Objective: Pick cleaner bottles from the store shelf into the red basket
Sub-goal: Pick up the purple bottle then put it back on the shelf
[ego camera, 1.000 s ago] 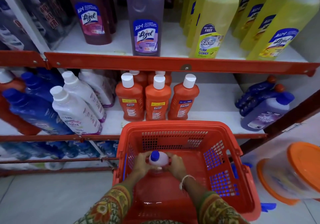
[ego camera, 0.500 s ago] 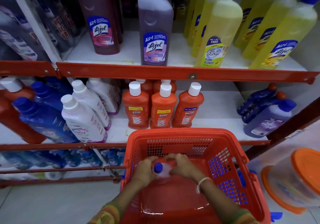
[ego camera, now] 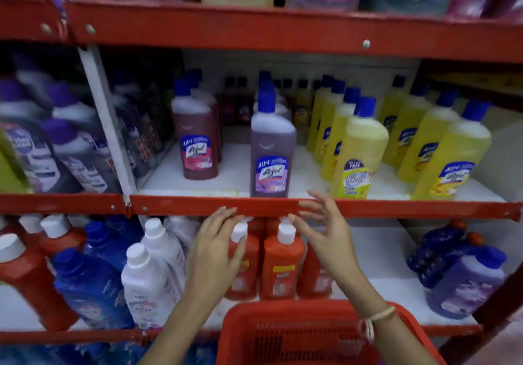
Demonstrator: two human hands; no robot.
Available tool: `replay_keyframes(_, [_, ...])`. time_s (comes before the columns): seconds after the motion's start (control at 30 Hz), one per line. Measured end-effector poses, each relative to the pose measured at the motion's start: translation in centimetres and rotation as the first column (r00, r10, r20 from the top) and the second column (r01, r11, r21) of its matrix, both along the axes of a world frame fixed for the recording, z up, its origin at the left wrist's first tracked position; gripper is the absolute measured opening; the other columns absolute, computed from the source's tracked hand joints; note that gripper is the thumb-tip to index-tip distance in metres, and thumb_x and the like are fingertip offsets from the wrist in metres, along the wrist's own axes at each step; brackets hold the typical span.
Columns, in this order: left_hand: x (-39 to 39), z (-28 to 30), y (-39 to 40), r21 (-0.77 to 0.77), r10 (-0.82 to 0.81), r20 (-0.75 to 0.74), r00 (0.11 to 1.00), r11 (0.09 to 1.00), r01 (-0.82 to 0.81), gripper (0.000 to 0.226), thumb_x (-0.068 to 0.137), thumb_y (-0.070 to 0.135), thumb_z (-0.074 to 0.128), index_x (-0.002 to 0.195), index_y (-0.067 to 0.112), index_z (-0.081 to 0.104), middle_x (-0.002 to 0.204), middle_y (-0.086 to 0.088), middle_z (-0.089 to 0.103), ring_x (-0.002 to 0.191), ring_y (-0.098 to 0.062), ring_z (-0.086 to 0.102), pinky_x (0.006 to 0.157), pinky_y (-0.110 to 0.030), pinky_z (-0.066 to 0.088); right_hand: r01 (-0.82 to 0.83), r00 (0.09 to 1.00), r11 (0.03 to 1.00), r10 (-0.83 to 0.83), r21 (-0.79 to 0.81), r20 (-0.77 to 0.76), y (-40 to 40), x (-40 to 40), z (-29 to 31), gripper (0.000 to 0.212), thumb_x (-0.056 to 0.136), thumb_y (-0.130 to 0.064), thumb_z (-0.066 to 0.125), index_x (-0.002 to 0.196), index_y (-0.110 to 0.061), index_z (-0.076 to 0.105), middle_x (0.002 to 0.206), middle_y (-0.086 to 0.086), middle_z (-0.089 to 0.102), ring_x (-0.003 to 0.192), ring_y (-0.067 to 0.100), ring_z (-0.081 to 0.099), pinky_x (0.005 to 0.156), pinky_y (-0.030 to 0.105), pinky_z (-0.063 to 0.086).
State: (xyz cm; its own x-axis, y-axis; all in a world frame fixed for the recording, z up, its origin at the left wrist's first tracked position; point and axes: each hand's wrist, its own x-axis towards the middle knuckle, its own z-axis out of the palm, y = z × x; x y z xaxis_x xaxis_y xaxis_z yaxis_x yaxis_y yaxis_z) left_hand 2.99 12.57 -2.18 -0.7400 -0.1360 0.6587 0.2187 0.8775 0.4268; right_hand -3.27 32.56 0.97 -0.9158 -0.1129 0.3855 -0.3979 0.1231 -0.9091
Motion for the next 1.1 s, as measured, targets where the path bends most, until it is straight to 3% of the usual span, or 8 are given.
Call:
replay_keyframes(0.13, [-3.9,1.7,-1.6,-0.168,0.1,-0.034,0.994,0.98,-0.104,0.045,0.088,0.041,0.043,0.123,0.014,0.056,0.134,-0.007,0.055,0.128,-0.023,0.043,0.109,-0.049,0.032,0.101,0.988,0.995,-0.101,-0.009,-0.115,-2.1,-3.1,3.0,0.074,0.073,-0.023,0.08,0.135,-0.022,0.041,0.129,0.001,0.052,0.115,0.013,0.053,0.089,0.024,0.051])
replay_keyframes(0.23, [-6.3,2.0,-2.6,-0.233,0.192,0.071,0.979,0.957,-0.171,0.056,0.092,0.051,0.029,0.127,0.016,0.053,0.138,-0.007,0.053,0.131,-0.024,0.044,0.108,-0.054,0.03,0.038,0.993,0.995,-0.027,0.091,-0.114,-3.3,-5.9,4.7,0.087,0.069,-0.037,0.082,0.14,-0.026,0.033,0.136,-0.007,0.044,0.122,0.008,0.047,0.1,0.027,0.043])
replay_keyframes(0.33, [-7.6,1.8,-3.7,-0.309,0.245,0.177,0.953,0.933,-0.182,0.072,0.094,0.059,0.008,0.128,0.015,0.054,0.135,-0.008,0.057,0.128,-0.024,0.049,0.108,-0.057,0.03,-0.126,0.992,0.991,0.124,0.049,0.036,-4.4,-8.3,6.3,0.072,0.068,-0.028,0.084,0.126,-0.019,0.045,0.122,-0.005,0.061,0.104,0.003,0.062,0.081,0.014,0.053])
replay_keyframes(0.47, [-8.0,1.3,-4.3,-0.347,0.246,0.188,0.951,0.922,-0.17,0.075,0.092,0.067,0.012,0.136,0.017,0.046,0.141,-0.008,0.051,0.135,-0.022,0.039,0.112,-0.05,0.006,-0.219,0.96,0.975,0.209,0.032,0.185,-5.7,-9.7,6.6,0.046,0.063,-0.023,0.088,0.1,-0.015,0.063,0.099,0.008,0.075,0.075,0.009,0.072,0.06,0.019,0.057])
replay_keyframes(0.57, [-7.9,1.4,-4.3,-0.365,0.246,0.184,0.952,0.916,-0.166,0.076,0.092,0.067,0.011,0.137,0.015,0.045,0.141,-0.007,0.051,0.136,-0.021,0.038,0.112,-0.051,0.009,-0.169,0.978,0.985,0.173,-0.039,0.121,-6.4,-9.4,6.2,0.042,0.061,-0.024,0.088,0.09,-0.029,0.058,0.09,-0.004,0.072,0.07,0.003,0.072,0.055,0.016,0.055])
replay_keyframes(0.73, [-7.7,1.5,-4.3,-0.359,0.246,0.172,0.954,0.917,-0.172,0.075,0.092,0.066,0.012,0.135,0.015,0.047,0.138,-0.009,0.054,0.135,-0.022,0.04,0.113,-0.049,0.006,0.04,0.986,0.998,-0.046,-0.042,-0.158,-7.0,-7.7,6.7,0.059,0.056,-0.04,0.089,0.105,-0.025,0.058,0.101,-0.002,0.072,0.092,0.014,0.068,0.073,0.032,0.061])
replay_keyframes(0.9, [-7.5,1.4,-4.0,-0.357,0.26,0.198,0.945,0.917,-0.177,0.075,0.092,0.067,0.011,0.135,0.018,0.047,0.139,-0.008,0.053,0.136,-0.022,0.039,0.113,-0.048,0.003,0.446,0.755,0.895,-0.383,-0.011,-0.532,-6.8,-5.0,9.0,0.055,0.072,-0.044,0.078,0.114,-0.017,0.055,0.1,0.004,0.066,0.09,0.022,0.061,0.071,0.037,0.055])
replay_keyframes(1.1, [-7.4,1.5,-4.0,-0.381,0.288,0.232,0.929,0.906,-0.186,0.075,0.092,0.066,0.009,0.133,0.019,0.049,0.136,-0.008,0.056,0.132,-0.023,0.044,0.111,-0.047,0.002,0.742,0.497,0.669,-0.511,0.038,-0.701,-5.5,-3.0,9.2,0.057,0.075,-0.041,0.076,0.12,-0.014,0.056,0.097,0.007,0.065,0.086,0.025,0.059,0.062,0.029,0.049])
